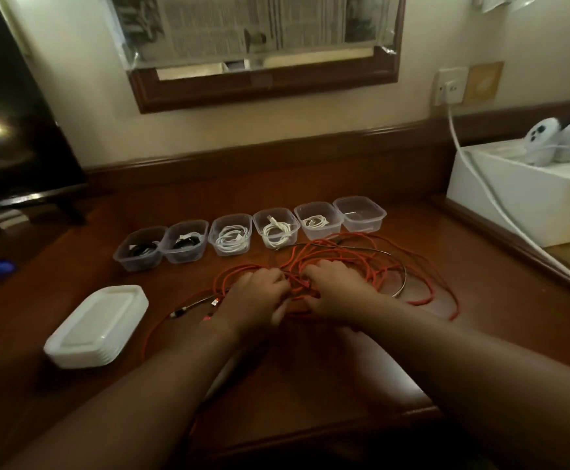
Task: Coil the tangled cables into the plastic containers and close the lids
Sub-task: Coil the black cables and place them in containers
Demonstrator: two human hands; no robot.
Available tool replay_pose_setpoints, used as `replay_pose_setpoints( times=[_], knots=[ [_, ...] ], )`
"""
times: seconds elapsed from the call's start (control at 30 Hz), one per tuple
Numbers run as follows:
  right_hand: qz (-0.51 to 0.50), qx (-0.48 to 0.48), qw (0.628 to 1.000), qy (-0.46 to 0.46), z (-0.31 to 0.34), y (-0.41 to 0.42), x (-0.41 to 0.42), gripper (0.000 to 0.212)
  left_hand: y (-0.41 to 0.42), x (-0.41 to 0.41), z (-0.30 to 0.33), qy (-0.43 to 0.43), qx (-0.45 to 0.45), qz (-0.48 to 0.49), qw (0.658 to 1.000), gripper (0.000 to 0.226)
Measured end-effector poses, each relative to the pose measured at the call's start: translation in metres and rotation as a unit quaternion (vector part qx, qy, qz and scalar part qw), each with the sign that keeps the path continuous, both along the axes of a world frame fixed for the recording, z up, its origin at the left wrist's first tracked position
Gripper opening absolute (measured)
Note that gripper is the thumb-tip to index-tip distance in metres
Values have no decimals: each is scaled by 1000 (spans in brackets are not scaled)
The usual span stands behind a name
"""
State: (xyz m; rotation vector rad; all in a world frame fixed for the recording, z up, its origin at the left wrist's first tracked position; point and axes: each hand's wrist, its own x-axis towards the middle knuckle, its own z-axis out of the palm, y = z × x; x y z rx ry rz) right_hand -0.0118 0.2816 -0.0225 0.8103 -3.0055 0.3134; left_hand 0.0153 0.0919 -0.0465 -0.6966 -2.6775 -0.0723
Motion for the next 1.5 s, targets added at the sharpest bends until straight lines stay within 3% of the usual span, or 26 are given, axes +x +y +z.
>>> replay_pose_setpoints(
  times=[0.07,0.17,0.37,0.53,0.7,0.9,1.1,1.17,1.27,1.33,1.43,1.5],
  knots=[
    [8,-12,999,52,9,-3,10,47,8,9,18,35,68,9,997,27],
    [25,-77,993,85,30,-4,20,27,12,21,44,48,139,2,989,18],
    [5,-284,958,-27,65,-4,35,18,-7,23,54,19,226,42,973,14],
    [15,-494,863,-110,85,-5,47,23,-23,10,41,2,278,90,956,16],
    [18,-659,726,-194,104,-13,43,31,-29,-4,42,-15,355,153,922,32],
    [45,-743,633,-213,113,-18,38,37,-25,-20,62,-14,388,200,900,35],
    [30,-802,540,-251,117,-18,24,40,-30,-38,83,28,336,195,921,37],
    [21,-818,519,-247,117,-19,18,32,-29,-44,83,32,357,201,912,41],
    [9,-816,528,-233,112,-24,10,23,-28,-56,82,-15,441,202,874,45],
    [4,-802,555,-222,108,-27,9,24,-27,-57,80,-40,390,216,894,51],
    [6,-780,588,-214,104,-30,9,24,-31,-59,66,-44,231,231,944,53],
    [7,-773,598,-211,101,-31,8,23,-33,-61,61,-46,265,226,936,49]
  ],
)
